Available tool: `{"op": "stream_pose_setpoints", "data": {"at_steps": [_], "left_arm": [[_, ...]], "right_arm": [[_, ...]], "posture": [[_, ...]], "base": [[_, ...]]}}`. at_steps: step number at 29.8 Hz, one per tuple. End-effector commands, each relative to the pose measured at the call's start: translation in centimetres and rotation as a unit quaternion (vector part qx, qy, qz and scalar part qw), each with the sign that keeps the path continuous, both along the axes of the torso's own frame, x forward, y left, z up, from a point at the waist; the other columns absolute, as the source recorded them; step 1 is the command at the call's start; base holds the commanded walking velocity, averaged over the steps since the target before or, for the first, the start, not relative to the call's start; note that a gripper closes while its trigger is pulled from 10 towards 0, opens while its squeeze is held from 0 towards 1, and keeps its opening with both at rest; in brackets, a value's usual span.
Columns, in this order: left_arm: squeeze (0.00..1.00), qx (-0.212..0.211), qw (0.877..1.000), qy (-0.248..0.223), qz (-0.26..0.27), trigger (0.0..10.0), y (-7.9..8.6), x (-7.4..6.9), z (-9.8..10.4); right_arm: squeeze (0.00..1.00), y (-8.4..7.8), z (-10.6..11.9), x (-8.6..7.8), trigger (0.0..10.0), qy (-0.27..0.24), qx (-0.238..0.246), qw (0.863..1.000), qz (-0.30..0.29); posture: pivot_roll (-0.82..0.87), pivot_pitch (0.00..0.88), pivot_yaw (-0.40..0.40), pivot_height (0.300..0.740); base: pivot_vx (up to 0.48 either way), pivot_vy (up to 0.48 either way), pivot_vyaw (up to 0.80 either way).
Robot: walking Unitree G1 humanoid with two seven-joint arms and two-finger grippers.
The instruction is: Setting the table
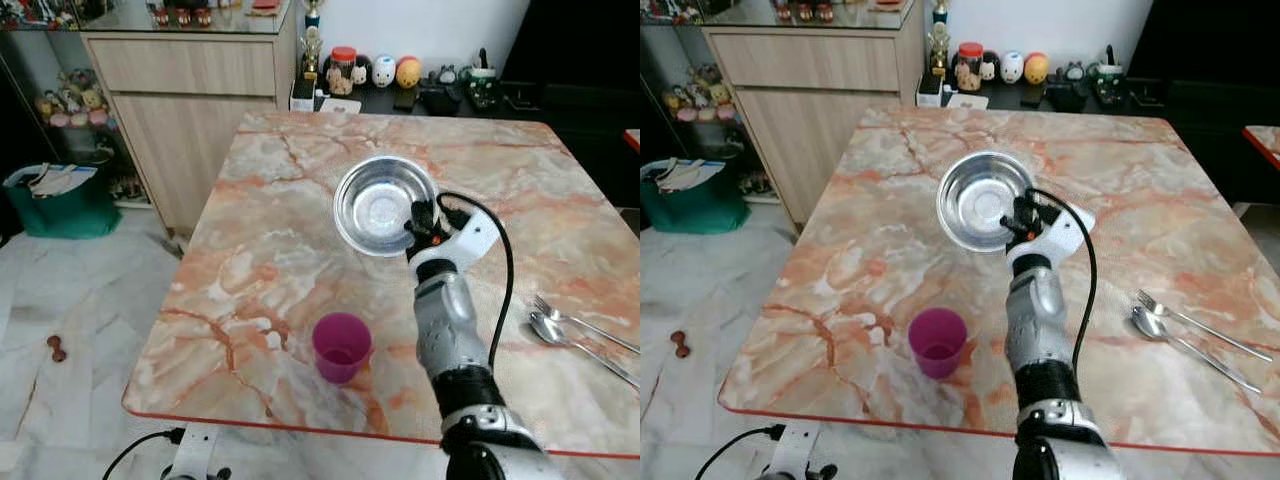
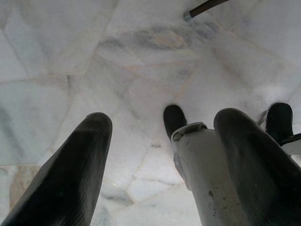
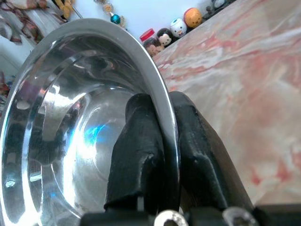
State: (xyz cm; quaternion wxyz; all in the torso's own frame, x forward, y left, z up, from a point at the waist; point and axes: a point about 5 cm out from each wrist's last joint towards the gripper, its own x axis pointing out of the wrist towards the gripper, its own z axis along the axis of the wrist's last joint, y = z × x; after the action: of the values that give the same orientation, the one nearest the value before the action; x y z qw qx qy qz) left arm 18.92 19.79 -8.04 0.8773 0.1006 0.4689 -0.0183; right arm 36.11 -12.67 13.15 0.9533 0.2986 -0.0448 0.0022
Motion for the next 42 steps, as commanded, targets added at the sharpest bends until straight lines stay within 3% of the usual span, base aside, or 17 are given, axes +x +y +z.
{"op": "stream_pose_setpoints", "data": {"at_steps": [1, 6, 21, 33, 42], "left_arm": [[0.00, 0.009, 1.000, 0.008, 0.003, 10.0, 0.4, -0.2, -0.1], [0.00, 0.009, 1.000, 0.007, 0.004, 10.0, 0.5, -0.1, 0.0], [0.00, 0.008, 1.000, 0.004, 0.001, 10.0, 0.3, -0.1, 0.0], [0.00, 0.007, 1.000, 0.004, -0.005, 10.0, -0.1, -0.2, -0.1], [0.00, 0.007, 1.000, 0.004, -0.004, 10.0, -0.1, -0.3, -0.2]], "right_arm": [[0.00, 0.0, 1.8, 0.1, 10.0, -0.050, 0.005, 0.999, -0.007], [0.00, 0.2, 2.9, -0.1, 10.0, -0.086, 0.010, 0.996, -0.005], [0.00, -0.2, 3.9, -0.7, 10.0, -0.128, 0.016, 0.992, -0.008], [0.00, -0.5, 4.1, -0.8, 10.0, -0.129, 0.009, 0.992, -0.006], [0.00, -0.9, 4.8, -0.9, 10.0, -0.141, 0.000, 0.990, -0.008]], "posture": [[0.07, 0.000, -0.021, 0.731], [0.05, 0.000, -0.002, 0.731], [0.03, 0.000, 0.000, 0.731], [0.04, 0.000, -0.016, 0.731], [0.03, 0.000, -0.023, 0.731]], "base": [[0.000, 0.000, 0.00], [0.000, 0.000, 0.00], [0.000, 0.000, 0.00], [0.000, 0.000, 0.00], [0.000, -0.275, 0.00]]}}
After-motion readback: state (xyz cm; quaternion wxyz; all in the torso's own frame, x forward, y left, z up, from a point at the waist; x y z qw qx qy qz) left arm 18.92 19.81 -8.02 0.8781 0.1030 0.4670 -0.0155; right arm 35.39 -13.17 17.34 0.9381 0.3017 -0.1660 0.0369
